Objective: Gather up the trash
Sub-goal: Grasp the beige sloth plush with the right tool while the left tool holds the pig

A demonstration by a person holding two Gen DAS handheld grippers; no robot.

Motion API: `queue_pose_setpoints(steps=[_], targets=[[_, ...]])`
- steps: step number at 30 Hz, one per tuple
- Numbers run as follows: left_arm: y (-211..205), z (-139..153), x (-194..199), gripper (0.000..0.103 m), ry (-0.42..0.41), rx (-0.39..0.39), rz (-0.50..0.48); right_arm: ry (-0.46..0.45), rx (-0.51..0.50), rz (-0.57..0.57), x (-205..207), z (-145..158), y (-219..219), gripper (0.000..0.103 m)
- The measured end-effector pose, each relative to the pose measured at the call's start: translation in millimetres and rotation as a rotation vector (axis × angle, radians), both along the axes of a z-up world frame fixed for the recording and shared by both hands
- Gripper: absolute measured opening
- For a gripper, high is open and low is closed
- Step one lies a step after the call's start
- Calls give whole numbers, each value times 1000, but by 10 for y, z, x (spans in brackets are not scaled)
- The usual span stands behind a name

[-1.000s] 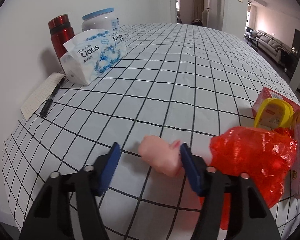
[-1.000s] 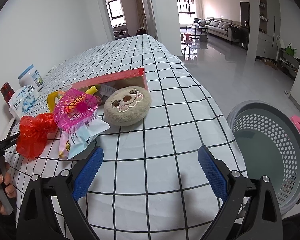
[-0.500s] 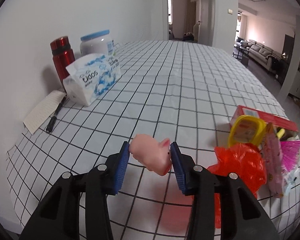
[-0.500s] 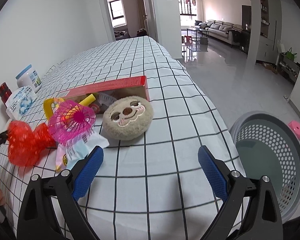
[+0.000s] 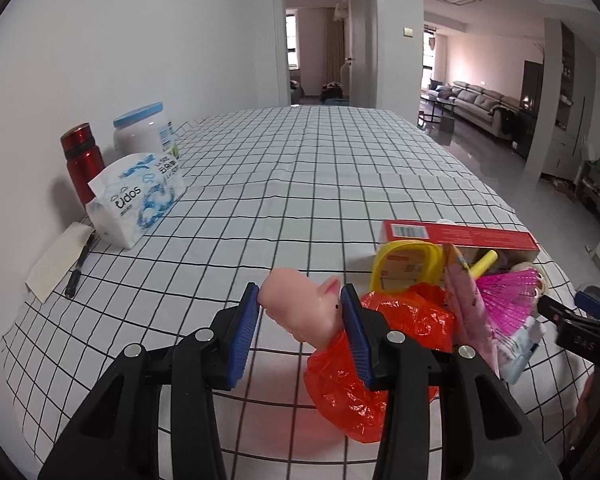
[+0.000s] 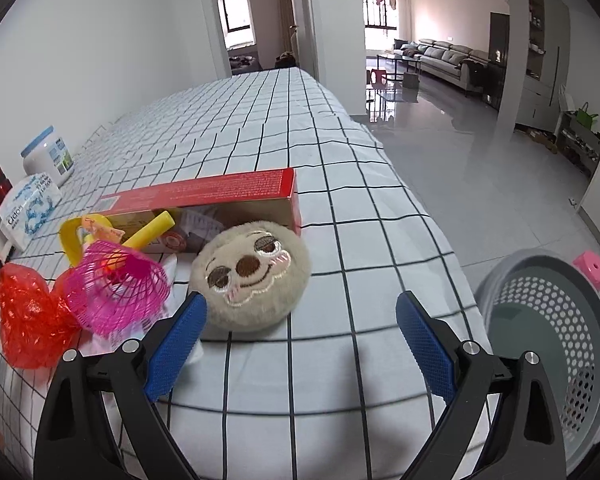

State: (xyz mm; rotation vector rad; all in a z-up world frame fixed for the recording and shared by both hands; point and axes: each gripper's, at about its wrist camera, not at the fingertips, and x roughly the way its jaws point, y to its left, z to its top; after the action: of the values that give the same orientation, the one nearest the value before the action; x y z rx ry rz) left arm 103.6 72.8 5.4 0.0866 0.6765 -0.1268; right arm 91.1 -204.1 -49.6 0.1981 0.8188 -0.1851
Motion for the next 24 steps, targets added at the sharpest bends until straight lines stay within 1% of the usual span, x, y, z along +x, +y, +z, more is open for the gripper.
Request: queue_pose_setpoints(steps=[4, 10, 15, 20, 21, 22, 23, 24], targets=[[-21, 40, -39, 41, -9, -7, -7, 18, 23, 34, 94, -30, 16, 91], [-78, 139, -91, 41, -36, -23, -28, 35, 3, 62, 194, -66, 94, 91], [-172, 140, -103, 41, -34, -28, -51, 60, 17, 59, 277, -115, 73, 91], [-212, 170, -156, 41, -43, -24, -54, 68, -2, 82, 329, -133, 106, 90], [-210, 185, -167, 41, -48, -21, -51, 61, 0, 87, 324, -131, 111, 84], [-203, 198, -167, 41, -51, -20, -49, 60, 2, 95, 327, -133, 122, 71], [-193, 208, -170, 41, -55, -18, -45, 66, 4, 101, 328, -140, 129, 64], [-184, 219, -172, 41, -57, -17, -41, 65, 4, 101, 322, -142, 130, 62]])
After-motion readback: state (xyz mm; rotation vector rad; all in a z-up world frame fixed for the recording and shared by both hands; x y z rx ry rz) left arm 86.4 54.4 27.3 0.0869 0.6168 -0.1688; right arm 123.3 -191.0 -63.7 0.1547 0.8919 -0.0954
